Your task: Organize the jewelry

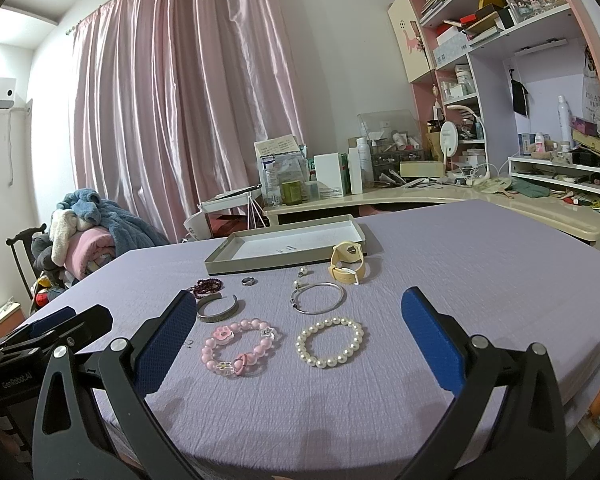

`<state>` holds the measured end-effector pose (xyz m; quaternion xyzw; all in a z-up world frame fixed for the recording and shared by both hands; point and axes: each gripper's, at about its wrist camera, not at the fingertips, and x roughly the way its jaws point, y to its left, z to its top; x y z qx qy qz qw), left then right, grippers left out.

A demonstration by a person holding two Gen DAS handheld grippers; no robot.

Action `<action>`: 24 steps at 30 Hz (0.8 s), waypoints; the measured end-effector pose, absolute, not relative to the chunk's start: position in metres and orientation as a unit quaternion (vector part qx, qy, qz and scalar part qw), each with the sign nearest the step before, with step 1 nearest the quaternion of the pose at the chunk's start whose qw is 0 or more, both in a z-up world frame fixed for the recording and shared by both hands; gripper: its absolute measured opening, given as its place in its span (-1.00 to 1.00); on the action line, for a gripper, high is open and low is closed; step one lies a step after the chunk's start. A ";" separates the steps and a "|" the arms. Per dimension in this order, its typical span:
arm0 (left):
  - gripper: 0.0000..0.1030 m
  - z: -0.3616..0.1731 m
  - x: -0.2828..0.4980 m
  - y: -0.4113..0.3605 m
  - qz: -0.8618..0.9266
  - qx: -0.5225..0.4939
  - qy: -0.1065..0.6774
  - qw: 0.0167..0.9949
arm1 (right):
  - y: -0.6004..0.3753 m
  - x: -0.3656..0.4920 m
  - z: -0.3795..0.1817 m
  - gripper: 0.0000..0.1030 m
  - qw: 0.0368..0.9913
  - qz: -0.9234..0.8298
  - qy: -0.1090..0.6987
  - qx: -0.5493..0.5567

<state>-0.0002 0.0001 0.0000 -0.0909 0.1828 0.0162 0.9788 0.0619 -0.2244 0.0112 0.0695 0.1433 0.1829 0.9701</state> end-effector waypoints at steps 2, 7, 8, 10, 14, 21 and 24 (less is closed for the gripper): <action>0.97 0.000 0.000 0.000 0.016 -0.091 0.183 0.979 | -0.224 0.062 0.011 0.97 0.970 0.183 0.143 0.070; 0.97 0.000 0.000 0.000 0.016 -0.091 0.183 0.979 | -0.224 0.062 0.011 0.97 0.970 0.183 0.144 0.070; 0.97 0.000 0.000 0.000 0.016 -0.091 0.183 0.979 | -0.224 0.062 0.011 0.97 0.970 0.183 0.144 0.070; 0.97 0.000 0.000 0.000 0.016 -0.091 0.183 0.979 | -0.224 0.062 0.011 0.97 0.970 0.183 0.144 0.070; 0.97 0.000 0.000 0.000 0.016 -0.091 0.183 0.979 | -0.224 0.062 0.010 0.97 0.970 0.183 0.144 0.070; 0.97 0.000 0.000 0.000 0.017 -0.091 0.184 0.979 | -0.223 0.062 0.009 0.97 0.970 0.183 0.145 0.070; 0.97 0.001 0.002 0.000 0.018 -0.093 0.186 0.978 | -0.221 0.063 0.008 0.97 0.969 0.182 0.151 0.071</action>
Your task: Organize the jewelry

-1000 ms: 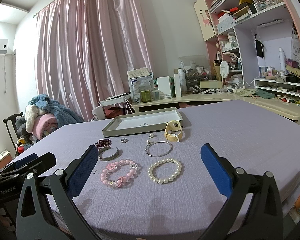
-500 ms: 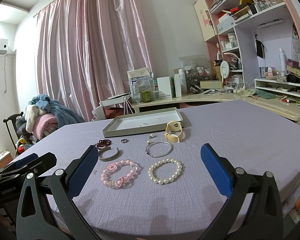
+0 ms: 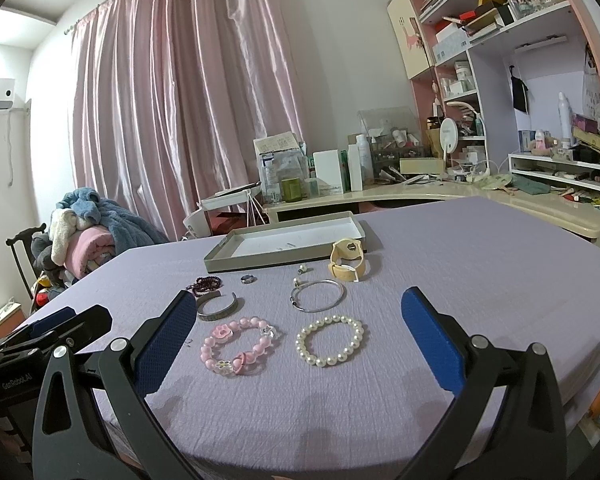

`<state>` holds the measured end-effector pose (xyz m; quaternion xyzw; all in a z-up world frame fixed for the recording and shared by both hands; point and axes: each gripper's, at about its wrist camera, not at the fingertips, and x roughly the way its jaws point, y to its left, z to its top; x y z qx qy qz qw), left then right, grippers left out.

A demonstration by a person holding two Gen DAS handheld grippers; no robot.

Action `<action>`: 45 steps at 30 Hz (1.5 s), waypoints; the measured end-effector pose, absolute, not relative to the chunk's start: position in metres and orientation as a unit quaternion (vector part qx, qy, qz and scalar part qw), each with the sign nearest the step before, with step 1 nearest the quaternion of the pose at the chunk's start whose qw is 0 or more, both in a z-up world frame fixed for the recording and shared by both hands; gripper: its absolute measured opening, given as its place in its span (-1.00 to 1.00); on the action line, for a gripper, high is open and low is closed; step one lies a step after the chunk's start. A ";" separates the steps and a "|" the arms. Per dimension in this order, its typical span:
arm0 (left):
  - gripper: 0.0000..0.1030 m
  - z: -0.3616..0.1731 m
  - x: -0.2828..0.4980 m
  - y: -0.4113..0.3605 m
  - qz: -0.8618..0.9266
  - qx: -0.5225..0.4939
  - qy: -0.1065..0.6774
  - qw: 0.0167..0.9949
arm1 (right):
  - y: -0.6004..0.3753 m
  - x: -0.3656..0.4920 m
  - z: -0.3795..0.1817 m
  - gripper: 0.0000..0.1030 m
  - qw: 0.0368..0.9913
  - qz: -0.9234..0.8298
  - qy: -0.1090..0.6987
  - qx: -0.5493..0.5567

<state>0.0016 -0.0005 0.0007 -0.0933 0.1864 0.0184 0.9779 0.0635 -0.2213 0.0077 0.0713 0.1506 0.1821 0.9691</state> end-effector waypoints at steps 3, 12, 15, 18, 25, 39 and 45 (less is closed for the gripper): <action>0.97 -0.002 0.004 0.002 0.020 -0.095 0.190 0.977 | -0.223 0.066 0.006 0.97 0.969 0.180 0.155 0.071; 0.97 -0.016 0.018 0.013 0.033 -0.102 0.216 0.971 | -0.218 0.088 -0.010 0.97 0.965 0.165 0.195 0.065; 0.97 -0.022 0.026 0.019 0.041 -0.106 0.232 0.966 | -0.213 0.103 -0.019 0.97 0.959 0.154 0.230 0.050; 0.97 -0.028 0.034 0.026 0.050 -0.108 0.251 0.961 | -0.210 0.120 -0.026 0.97 0.952 0.144 0.268 0.041; 0.97 -0.040 0.057 0.040 0.059 -0.106 0.300 0.946 | -0.212 0.157 -0.038 0.57 0.931 0.137 0.335 0.051; 0.97 -0.044 0.082 0.044 0.067 -0.084 0.340 0.934 | -0.211 0.179 -0.045 0.04 0.915 0.117 0.385 0.032; 0.90 -0.045 0.091 0.042 0.065 -0.079 0.352 0.930 | -0.208 0.177 -0.044 -0.80 0.916 0.116 0.383 -0.007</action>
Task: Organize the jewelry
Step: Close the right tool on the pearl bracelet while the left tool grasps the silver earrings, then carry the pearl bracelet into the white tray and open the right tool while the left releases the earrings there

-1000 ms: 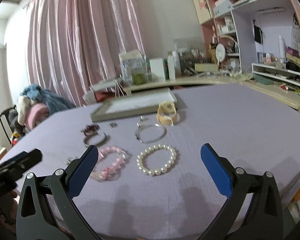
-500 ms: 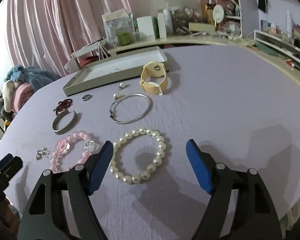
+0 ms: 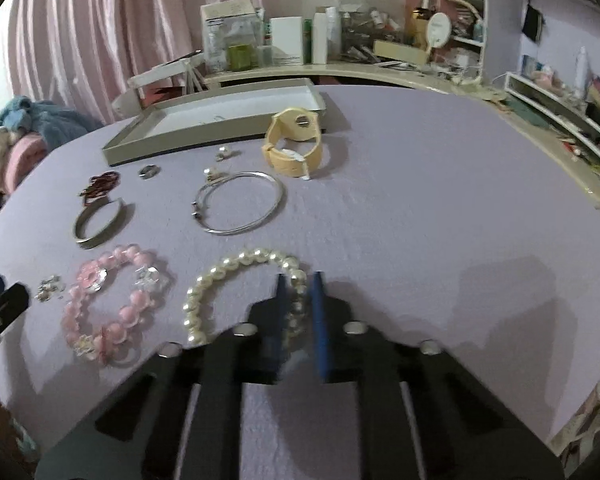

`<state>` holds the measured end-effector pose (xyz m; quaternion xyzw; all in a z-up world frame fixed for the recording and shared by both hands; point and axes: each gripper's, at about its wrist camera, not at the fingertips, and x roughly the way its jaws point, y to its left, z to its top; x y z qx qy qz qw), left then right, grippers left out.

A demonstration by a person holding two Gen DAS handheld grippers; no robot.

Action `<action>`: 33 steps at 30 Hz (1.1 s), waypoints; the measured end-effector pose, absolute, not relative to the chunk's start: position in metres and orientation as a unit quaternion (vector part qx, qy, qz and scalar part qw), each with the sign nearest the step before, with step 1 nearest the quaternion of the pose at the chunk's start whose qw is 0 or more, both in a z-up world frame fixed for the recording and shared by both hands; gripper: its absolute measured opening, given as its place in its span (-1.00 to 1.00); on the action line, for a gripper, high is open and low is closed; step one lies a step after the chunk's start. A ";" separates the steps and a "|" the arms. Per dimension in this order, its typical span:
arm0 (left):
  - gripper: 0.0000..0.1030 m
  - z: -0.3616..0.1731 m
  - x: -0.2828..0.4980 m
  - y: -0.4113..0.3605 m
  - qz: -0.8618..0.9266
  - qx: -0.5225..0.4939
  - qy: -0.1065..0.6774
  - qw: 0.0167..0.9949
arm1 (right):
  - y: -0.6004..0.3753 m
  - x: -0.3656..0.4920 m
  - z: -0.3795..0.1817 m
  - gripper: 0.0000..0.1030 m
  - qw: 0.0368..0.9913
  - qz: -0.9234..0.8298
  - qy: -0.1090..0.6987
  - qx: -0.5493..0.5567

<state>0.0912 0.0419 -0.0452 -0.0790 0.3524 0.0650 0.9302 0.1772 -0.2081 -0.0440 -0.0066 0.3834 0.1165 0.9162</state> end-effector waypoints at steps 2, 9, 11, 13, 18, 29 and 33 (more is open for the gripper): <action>0.83 -0.047 0.095 0.041 0.064 -0.077 0.360 0.928 | -0.212 0.177 -0.043 -0.81 0.915 0.124 0.384 0.001; 0.41 -0.055 0.110 0.032 0.061 -0.060 0.387 0.918 | -0.215 0.175 -0.037 -0.81 0.917 0.141 0.372 0.018; 0.34 -0.057 0.114 0.029 0.064 -0.052 0.391 0.917 | -0.213 0.175 -0.036 -0.81 0.917 0.146 0.371 0.019; 0.15 -0.057 0.117 0.027 0.062 -0.047 0.394 0.916 | -0.212 0.175 -0.037 -0.81 0.916 0.149 0.371 0.019; -0.60 -0.056 0.120 0.024 0.055 -0.038 0.398 0.915 | -0.212 0.173 -0.034 -0.81 0.917 0.154 0.368 0.023; -0.77 -0.037 0.112 0.034 -0.002 -0.084 0.389 0.917 | -0.217 0.174 0.001 -0.81 0.926 0.188 0.326 0.037; -0.77 -0.012 0.113 0.037 -0.021 -0.084 0.370 0.925 | -0.220 0.178 0.023 -0.81 0.932 0.197 0.303 0.037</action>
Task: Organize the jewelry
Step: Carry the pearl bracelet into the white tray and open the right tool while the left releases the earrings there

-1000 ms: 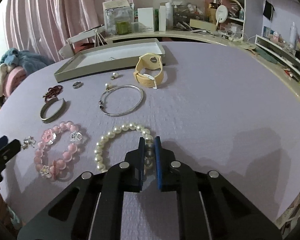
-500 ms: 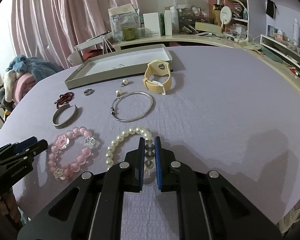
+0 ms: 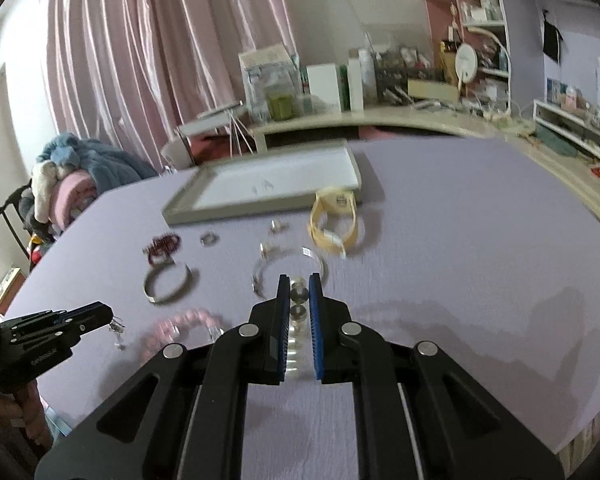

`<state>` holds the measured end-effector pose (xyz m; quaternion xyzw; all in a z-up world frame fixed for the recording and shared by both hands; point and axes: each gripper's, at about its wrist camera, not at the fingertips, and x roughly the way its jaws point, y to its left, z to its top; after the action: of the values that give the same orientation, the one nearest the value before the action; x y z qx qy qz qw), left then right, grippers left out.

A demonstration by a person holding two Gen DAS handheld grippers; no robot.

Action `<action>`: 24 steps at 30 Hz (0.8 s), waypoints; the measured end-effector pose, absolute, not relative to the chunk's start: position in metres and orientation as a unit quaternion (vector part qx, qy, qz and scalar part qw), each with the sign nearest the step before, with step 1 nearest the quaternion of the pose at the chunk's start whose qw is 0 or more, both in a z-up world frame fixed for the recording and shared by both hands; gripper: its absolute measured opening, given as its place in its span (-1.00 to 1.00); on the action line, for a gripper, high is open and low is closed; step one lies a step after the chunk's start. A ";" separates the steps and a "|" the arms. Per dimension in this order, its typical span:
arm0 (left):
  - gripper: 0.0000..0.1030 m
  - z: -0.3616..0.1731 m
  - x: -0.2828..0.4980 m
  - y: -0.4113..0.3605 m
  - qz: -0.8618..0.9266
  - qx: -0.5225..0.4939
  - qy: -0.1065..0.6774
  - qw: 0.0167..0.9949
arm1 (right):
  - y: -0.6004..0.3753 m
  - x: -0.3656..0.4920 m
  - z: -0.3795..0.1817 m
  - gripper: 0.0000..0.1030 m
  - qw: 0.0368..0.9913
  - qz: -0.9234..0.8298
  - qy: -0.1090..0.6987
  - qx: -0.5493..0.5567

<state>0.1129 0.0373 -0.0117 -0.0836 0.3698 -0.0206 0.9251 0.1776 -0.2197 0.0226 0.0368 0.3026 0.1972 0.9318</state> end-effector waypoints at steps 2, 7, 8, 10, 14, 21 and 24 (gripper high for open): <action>-0.77 0.005 0.116 0.041 -0.031 -0.085 0.360 0.929 | -0.221 0.180 0.034 -0.81 0.935 0.200 0.290 0.035; -0.77 0.039 0.132 0.052 -0.052 -0.100 0.347 0.931 | -0.224 0.191 0.066 -0.81 0.943 0.208 0.260 0.026; -0.77 0.046 0.137 0.055 -0.056 -0.103 0.346 0.931 | -0.224 0.195 0.074 -0.81 0.943 0.211 0.256 0.023; -0.77 0.057 0.146 0.059 -0.061 -0.107 0.343 0.931 | -0.222 0.203 0.086 -0.81 0.943 0.219 0.250 0.017; -0.77 0.081 0.165 0.063 -0.066 -0.102 0.331 0.936 | -0.214 0.218 0.103 -0.81 0.944 0.227 0.239 0.002; -0.77 0.114 0.216 0.064 -0.071 -0.083 0.313 0.943 | -0.195 0.271 0.115 -0.81 0.937 0.234 0.259 -0.005; -0.77 0.119 0.241 0.064 -0.072 -0.080 0.310 0.945 | -0.179 0.296 0.113 -0.81 0.930 0.241 0.277 -0.012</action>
<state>0.2409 0.0639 0.1193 -0.0798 0.3098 -0.0723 0.9447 0.2957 -0.1791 0.1126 -0.0115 0.2769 0.2409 0.9301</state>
